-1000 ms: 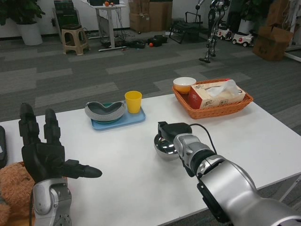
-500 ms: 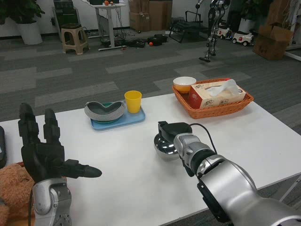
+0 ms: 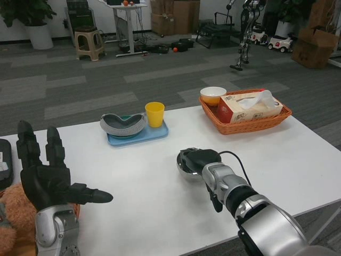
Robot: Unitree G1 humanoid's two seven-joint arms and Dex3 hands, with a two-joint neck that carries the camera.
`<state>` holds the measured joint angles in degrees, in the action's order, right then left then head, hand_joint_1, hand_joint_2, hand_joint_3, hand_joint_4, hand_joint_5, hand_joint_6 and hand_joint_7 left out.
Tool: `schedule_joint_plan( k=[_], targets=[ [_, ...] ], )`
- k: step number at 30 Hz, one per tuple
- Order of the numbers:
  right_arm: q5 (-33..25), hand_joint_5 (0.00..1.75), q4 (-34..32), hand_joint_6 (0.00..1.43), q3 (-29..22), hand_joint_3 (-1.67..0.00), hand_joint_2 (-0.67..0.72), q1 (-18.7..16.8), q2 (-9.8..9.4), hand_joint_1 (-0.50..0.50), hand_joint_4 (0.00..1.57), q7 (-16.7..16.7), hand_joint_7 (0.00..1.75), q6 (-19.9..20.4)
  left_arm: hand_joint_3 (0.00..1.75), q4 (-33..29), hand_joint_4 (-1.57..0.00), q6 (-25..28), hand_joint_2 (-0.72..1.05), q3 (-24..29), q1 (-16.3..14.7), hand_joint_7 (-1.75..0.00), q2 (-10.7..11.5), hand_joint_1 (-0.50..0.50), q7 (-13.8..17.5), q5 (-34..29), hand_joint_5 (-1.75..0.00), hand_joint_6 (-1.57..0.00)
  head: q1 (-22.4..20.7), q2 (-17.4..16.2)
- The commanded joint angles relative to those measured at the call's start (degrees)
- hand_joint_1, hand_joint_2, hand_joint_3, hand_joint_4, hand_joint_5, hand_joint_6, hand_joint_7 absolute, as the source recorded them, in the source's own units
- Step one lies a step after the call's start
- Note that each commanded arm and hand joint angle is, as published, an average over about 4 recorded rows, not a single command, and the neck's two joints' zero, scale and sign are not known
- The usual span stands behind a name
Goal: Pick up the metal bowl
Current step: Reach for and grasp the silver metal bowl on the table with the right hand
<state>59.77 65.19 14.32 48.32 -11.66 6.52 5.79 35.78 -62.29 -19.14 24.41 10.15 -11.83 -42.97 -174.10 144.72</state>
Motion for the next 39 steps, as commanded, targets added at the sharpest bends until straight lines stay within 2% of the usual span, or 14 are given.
schedule_joint_plan(
  k=[1,4,7,11,14,19,25,32,35,39],
  targets=[
    [0.17,1.26,-2.96,0.31,0.32,-0.4,0.03,-2.4,-1.04,-0.07,1.26,-0.37,1.54,0.93,0.0,-0.45,0.0,-0.28,-0.72,0.33,-0.68,0.0,0.8,-0.48,-0.21,-0.1,0.0,0.0,-0.4,-0.47],
    [0.17,1.26,-5.11,0.39,0.67,-0.4,0.0,-3.68,-1.72,-0.02,1.3,-0.37,1.54,0.98,0.0,-0.45,0.0,-0.28,-0.72,0.35,-0.68,0.0,0.84,-0.48,-0.21,-0.1,0.0,0.0,-0.74,-1.02],
    [0.12,1.16,-7.88,0.48,0.84,-0.4,-0.03,-5.26,-2.58,0.03,1.36,-0.37,1.47,0.98,0.0,-0.45,0.0,-0.28,-0.72,0.46,-0.72,0.0,0.84,-0.48,-0.21,-0.1,0.0,0.0,-1.05,-1.5],
    [-0.14,1.07,-12.54,0.6,1.63,-0.48,-0.07,-7.67,-4.07,0.08,1.43,-0.55,1.36,0.71,0.0,-0.62,0.0,-0.28,-0.72,0.68,-0.85,0.0,0.88,-0.48,-0.21,-0.1,0.0,0.0,-1.36,-2.06],
    [-1.48,1.07,-17.18,0.66,2.97,-0.48,-0.1,-10.22,-5.76,0.08,1.45,-0.94,1.33,-0.21,0.0,-0.62,0.0,-0.28,-0.72,0.68,-0.85,0.0,0.86,-0.48,-0.21,-0.1,0.0,0.0,-1.4,-2.46],
    [-2.98,0.97,-23.59,0.72,3.88,-0.56,-0.1,-14.11,-8.13,0.09,1.46,-1.91,1.31,-1.81,0.02,-0.62,0.0,-0.28,-0.72,0.66,-0.83,0.0,0.86,-0.48,-0.21,-0.1,0.0,0.0,-1.19,-3.36],
    [-3.74,0.97,-27.81,0.81,3.61,-0.56,-0.1,-17.17,-9.85,0.12,1.46,-2.88,1.26,-3.0,0.0,-0.62,0.0,-0.28,-0.72,0.5,-0.61,0.0,0.93,-0.48,-0.21,-0.1,0.0,0.0,-1.11,-4.13],
    [-4.54,0.97,-32.45,0.8,2.69,-0.56,-0.1,-20.07,-11.28,0.12,1.46,-3.45,1.26,-3.94,0.0,-0.62,0.0,-0.07,-0.72,0.42,-0.46,0.0,0.93,-0.48,-0.21,-0.1,0.0,0.0,-1.24,-4.59],
    [-4.91,0.97,-33.7,0.72,1.5,-0.56,-0.1,-20.7,-11.21,0.1,1.46,-3.45,1.26,-3.94,0.0,-0.62,0.0,0.0,-0.72,0.33,-0.35,0.0,0.93,-0.48,-0.21,-0.1,0.0,0.0,-1.25,-4.54],
    [-5.22,1.07,-35.63,0.59,0.07,-0.63,-0.16,-21.03,-10.79,0.08,1.43,-3.43,1.34,-3.79,0.0,-0.62,0.0,0.07,-0.72,0.24,-0.32,0.0,0.93,-0.48,-0.21,-0.1,0.0,0.0,-1.28,-4.32]
  ],
)
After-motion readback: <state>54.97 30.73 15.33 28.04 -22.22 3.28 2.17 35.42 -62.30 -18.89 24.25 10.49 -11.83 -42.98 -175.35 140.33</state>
